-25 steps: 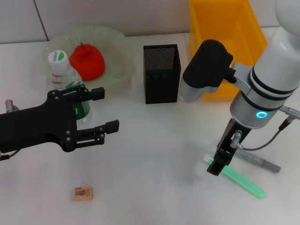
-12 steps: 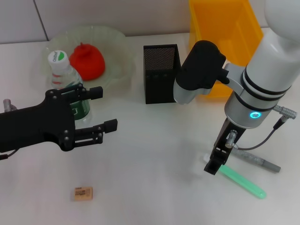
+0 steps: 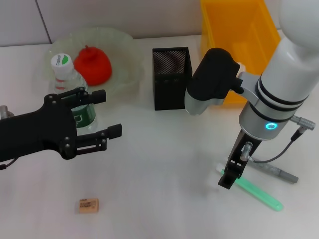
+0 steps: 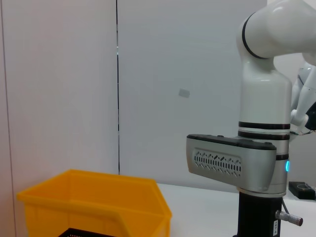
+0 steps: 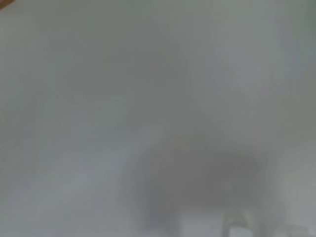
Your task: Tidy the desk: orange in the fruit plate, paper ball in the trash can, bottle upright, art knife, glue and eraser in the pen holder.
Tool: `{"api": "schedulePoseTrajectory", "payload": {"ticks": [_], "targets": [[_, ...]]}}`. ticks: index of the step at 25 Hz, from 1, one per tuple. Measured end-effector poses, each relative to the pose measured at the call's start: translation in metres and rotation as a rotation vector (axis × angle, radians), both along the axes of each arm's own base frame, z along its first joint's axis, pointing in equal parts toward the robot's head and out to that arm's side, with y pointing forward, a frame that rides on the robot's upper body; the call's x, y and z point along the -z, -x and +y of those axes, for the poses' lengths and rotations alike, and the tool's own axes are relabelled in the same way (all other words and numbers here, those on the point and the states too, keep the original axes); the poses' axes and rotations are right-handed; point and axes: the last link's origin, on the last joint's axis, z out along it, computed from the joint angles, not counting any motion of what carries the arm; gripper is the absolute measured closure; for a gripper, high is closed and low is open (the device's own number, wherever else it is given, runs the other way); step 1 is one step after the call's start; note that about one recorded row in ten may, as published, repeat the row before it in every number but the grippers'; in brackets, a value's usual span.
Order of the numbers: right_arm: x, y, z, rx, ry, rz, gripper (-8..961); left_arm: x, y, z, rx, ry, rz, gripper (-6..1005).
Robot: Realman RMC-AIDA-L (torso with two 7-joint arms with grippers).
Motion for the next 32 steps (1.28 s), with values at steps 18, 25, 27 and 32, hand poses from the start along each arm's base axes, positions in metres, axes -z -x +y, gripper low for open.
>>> {"api": "schedulePoseTrajectory", "payload": {"ticks": [18,25,27,32], "targets": [[0.0036,0.0000,-0.0018,-0.010,0.004,-0.011,380,0.0009,-0.0008,-0.0010,0.005,0.005,-0.004,214],[0.0038,0.0004,-0.0009,-0.012,-0.002,-0.008,385,0.0009,-0.0009,-0.0012,0.006,0.006,-0.005,213],[0.0038,0.0004,-0.0008,-0.012,-0.004,-0.008,387,0.0009,-0.0009,-0.0012,0.006,0.006,-0.005,213],[0.0037,0.0002,-0.0006,-0.012,-0.005,-0.010,391,0.0009,-0.0010,-0.0013,0.007,0.007,-0.005,214]]}}
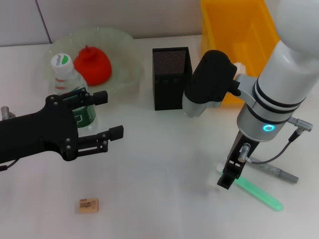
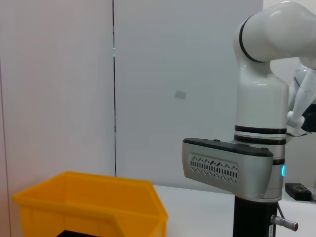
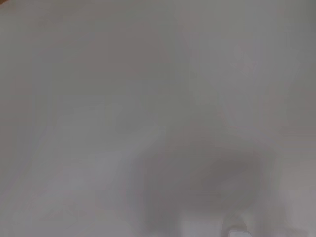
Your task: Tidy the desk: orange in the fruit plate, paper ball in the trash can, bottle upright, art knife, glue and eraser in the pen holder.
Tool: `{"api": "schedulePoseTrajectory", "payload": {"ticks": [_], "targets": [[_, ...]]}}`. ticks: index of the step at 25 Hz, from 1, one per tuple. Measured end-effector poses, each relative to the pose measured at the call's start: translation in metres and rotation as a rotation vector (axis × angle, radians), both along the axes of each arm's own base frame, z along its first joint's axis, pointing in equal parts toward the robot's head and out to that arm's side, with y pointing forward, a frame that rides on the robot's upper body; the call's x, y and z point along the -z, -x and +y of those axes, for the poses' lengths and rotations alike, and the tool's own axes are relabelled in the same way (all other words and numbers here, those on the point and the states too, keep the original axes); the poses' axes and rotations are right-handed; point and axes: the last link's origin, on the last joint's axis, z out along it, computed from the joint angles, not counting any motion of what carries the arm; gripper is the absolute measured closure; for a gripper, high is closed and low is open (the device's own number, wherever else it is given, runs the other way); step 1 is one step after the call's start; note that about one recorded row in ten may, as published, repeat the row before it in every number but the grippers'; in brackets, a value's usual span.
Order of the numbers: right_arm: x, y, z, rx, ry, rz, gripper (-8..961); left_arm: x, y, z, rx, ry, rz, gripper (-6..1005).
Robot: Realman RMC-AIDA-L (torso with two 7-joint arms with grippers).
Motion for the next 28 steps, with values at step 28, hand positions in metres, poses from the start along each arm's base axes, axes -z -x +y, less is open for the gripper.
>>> {"api": "schedulePoseTrajectory", "payload": {"ticks": [28], "targets": [[0.0029,-0.0033,-0.0010,0.018,-0.007,-0.005,437,0.0006,0.0008,-0.0004,-0.001,0.001,-0.001,214]]}}
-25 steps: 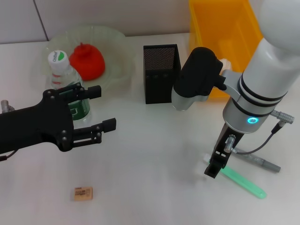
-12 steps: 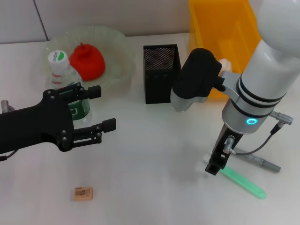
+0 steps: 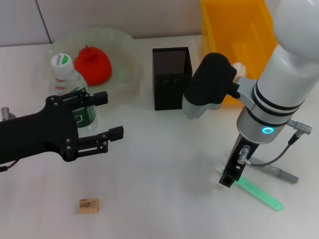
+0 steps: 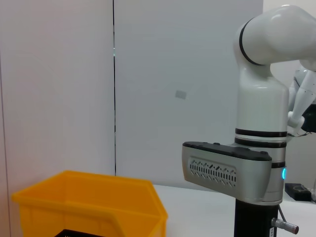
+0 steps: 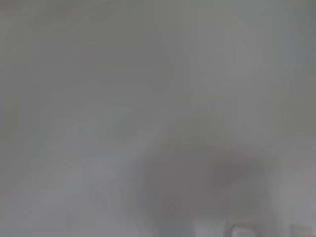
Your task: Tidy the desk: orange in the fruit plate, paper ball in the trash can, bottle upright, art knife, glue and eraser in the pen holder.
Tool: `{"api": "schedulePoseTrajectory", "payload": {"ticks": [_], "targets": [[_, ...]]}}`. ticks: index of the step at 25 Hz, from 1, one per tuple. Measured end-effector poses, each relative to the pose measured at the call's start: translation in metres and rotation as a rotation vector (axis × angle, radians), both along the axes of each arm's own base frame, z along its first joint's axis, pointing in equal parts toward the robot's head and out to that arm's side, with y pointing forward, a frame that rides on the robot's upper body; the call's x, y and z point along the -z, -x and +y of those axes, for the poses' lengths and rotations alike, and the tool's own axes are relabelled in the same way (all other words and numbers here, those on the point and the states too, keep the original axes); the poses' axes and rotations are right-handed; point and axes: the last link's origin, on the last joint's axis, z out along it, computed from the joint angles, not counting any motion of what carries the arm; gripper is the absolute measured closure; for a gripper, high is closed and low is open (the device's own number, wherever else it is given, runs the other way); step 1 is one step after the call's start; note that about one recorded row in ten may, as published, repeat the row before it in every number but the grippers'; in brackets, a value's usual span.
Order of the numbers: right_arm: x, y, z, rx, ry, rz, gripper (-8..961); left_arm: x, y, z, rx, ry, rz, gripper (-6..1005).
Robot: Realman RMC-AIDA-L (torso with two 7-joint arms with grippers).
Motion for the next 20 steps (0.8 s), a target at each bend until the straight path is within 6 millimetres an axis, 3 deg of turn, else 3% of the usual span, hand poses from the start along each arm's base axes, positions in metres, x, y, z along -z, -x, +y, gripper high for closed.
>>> {"api": "schedulePoseTrajectory", "payload": {"ticks": [5,13,20], "targets": [[0.0009,-0.0012,0.0000,0.002,-0.007,-0.001,444,0.0002,0.0001,-0.0003,0.003,-0.004,-0.001,214],[0.0050,-0.0014,-0.0021,-0.005,-0.009,-0.016,625,0.0002,-0.0003,-0.0005,0.004,-0.004,-0.005,213],[0.0063,-0.0004,-0.0017,-0.013,-0.010,-0.018,651,-0.0002,-0.0003,-0.0004,0.005,-0.006,-0.005,213]]}}
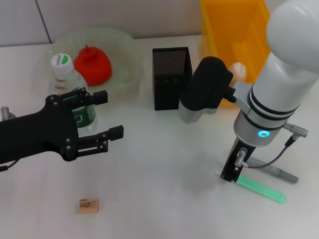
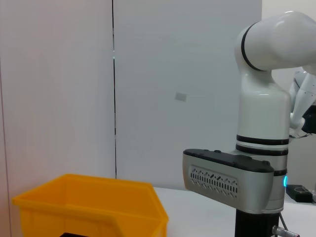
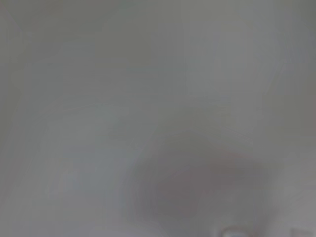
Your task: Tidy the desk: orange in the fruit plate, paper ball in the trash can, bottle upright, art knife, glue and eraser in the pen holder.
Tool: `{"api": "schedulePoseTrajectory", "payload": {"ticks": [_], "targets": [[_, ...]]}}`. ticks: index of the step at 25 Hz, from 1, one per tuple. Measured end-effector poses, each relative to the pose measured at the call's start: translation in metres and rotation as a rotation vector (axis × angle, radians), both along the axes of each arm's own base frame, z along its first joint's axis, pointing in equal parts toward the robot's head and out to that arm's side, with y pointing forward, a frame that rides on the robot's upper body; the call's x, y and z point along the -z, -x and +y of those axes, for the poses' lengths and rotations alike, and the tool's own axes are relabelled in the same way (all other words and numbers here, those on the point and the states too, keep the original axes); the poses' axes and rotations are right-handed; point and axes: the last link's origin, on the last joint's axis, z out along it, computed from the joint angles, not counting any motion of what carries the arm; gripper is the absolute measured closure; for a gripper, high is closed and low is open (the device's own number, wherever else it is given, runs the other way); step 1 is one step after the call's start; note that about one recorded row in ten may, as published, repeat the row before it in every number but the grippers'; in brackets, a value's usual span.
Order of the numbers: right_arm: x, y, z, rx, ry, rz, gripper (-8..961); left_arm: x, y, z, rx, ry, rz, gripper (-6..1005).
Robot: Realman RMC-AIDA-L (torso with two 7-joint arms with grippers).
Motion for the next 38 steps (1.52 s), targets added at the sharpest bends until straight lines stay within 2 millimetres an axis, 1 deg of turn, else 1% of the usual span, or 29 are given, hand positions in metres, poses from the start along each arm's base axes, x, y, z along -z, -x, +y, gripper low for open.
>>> {"api": "schedulePoseTrajectory", "payload": {"ticks": [9,25,33,38], "targets": [[0.000,0.003,0.001,-0.011,-0.001,0.001,785,-0.002,0.001,0.001,-0.004,-0.008,0.000,214],[-0.005,0.008,-0.001,-0.029,-0.020,0.023,785,-0.002,0.001,0.000,-0.003,-0.004,0.001,214],[-0.023,0.013,-0.006,-0.078,-0.099,0.059,784,-0.001,0.000,0.001,0.000,-0.004,0.000,214],[-0.028,0.012,-0.010,-0.087,-0.126,0.086,784,0.000,-0.003,0.002,0.009,0.001,-0.002,214]]}}
